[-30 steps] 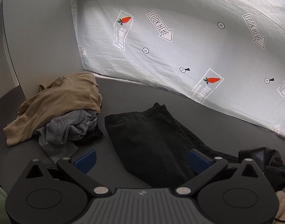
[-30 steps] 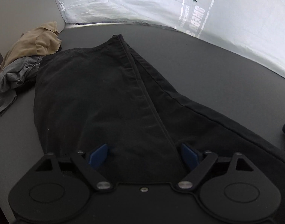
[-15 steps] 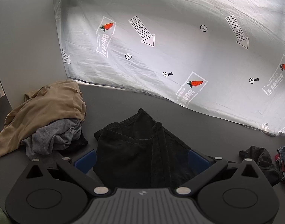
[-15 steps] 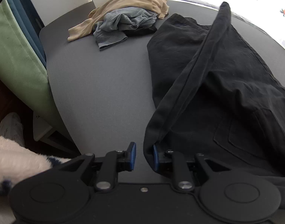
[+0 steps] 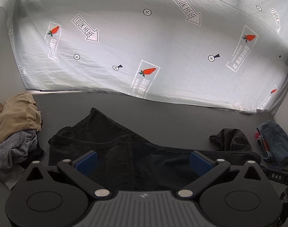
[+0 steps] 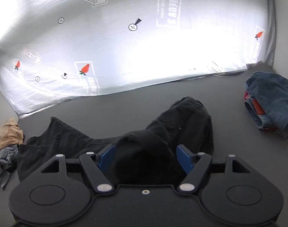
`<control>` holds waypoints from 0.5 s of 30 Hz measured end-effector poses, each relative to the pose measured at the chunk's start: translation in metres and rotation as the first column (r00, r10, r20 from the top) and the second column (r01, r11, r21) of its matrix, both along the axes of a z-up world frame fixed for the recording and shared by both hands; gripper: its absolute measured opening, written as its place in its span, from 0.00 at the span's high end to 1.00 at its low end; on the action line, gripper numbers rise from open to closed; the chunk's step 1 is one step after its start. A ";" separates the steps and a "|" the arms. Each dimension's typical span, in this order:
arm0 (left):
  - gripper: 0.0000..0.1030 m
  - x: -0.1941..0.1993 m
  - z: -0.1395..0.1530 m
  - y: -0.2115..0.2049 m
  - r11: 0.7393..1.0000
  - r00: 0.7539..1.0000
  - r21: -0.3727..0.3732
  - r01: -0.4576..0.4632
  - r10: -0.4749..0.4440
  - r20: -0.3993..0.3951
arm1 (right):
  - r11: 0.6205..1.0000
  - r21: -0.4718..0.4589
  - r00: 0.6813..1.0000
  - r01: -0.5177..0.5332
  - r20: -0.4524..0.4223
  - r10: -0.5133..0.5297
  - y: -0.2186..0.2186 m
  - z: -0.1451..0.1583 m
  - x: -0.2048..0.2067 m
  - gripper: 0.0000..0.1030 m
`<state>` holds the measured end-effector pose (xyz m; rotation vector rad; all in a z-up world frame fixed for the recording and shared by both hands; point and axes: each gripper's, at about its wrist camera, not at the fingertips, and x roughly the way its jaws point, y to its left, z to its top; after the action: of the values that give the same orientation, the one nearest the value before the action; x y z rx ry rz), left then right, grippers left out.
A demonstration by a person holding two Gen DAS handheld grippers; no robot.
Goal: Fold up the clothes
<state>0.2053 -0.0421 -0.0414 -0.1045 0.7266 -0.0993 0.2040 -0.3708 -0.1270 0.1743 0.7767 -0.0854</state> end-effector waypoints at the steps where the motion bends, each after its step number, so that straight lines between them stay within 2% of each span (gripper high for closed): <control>1: 0.00 0.002 -0.002 -0.004 1.000 1.000 0.004 0.008 -0.008 -0.006 | 0.999 -0.034 0.999 0.026 -0.028 -0.027 -0.003 -0.008 0.002 0.29; 5: 0.00 0.010 -0.011 -0.027 0.996 0.998 0.061 0.063 -0.061 -0.022 | 0.989 -0.075 0.984 0.130 -0.115 -0.138 -0.020 -0.035 0.006 0.29; 7: 0.00 0.017 -0.018 -0.044 0.990 0.993 0.086 0.116 -0.113 -0.032 | 0.987 -0.057 0.981 0.148 -0.121 -0.154 -0.026 -0.044 0.007 0.29; 9: 0.00 0.024 -0.029 -0.067 0.976 0.982 0.114 0.185 -0.181 -0.045 | 0.990 -0.053 0.982 0.133 -0.127 -0.138 -0.032 -0.053 0.008 0.25; 10: 0.00 0.028 -0.035 -0.079 0.967 0.975 0.128 0.220 -0.215 -0.052 | 0.991 -0.052 0.983 0.122 -0.131 -0.128 -0.036 -0.057 0.009 0.24; 13: 0.00 0.043 -0.058 -0.122 0.925 0.942 0.176 0.336 -0.327 -0.078 | 0.990 -0.128 0.982 0.060 -0.168 -0.081 -0.043 -0.078 0.024 0.24; 15: 0.00 0.053 -0.075 -0.149 0.885 0.909 0.206 0.417 -0.407 -0.091 | 0.994 -0.105 0.980 0.027 -0.191 -0.047 -0.050 -0.090 0.029 0.24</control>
<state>0.2582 -0.1908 -0.1161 0.2662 0.7924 -0.4237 0.2332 -0.4203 -0.2174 0.0844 0.9614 -0.1788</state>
